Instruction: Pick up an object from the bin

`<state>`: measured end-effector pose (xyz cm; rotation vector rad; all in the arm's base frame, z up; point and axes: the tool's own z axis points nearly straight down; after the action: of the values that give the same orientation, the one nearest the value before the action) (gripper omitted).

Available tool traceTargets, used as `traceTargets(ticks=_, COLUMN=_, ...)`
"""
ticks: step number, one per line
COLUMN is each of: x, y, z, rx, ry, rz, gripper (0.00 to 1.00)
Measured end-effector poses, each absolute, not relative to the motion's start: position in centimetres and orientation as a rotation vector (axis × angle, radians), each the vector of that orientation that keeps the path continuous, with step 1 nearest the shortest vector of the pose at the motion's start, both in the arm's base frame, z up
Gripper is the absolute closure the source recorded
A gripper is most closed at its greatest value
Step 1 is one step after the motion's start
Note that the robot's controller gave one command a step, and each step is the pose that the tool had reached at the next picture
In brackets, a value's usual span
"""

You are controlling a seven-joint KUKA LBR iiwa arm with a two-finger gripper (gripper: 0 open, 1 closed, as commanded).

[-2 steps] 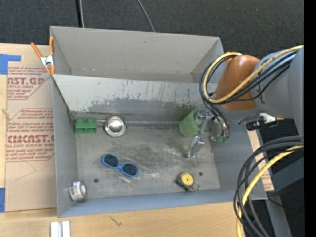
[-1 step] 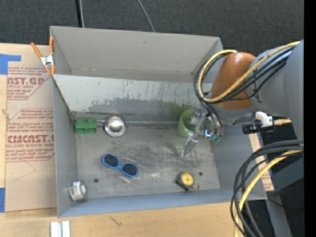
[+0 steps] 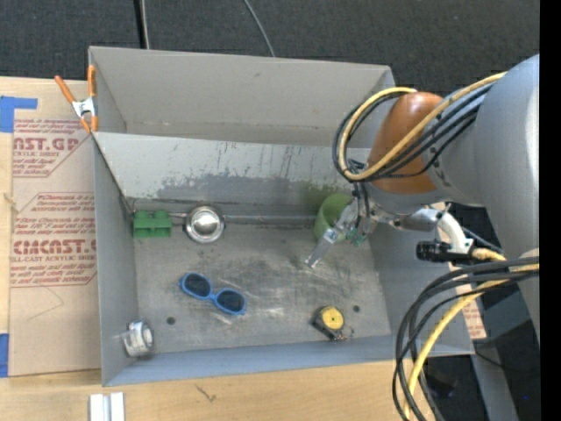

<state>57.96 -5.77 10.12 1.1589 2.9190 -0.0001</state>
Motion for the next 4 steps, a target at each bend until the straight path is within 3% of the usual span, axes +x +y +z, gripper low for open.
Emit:
traceTargets(ticks=1, x=58.5, y=-5.6, z=7.6, rx=1.496, ry=2.746, rz=0.005, gripper=0.00)
traceTargets(ticks=2, x=59.8, y=-7.3, z=7.5, rx=1.988, ry=2.419, rz=0.013, gripper=0.00)
traceTargets(ticks=3, x=59.9, y=-7.5, z=7.8, rx=1.983, ry=2.413, rz=0.011, gripper=1.00)
traceTargets(ticks=4, x=60.0, y=-7.6, z=11.0, rx=1.990, ry=2.427, rz=0.001, gripper=1.00)
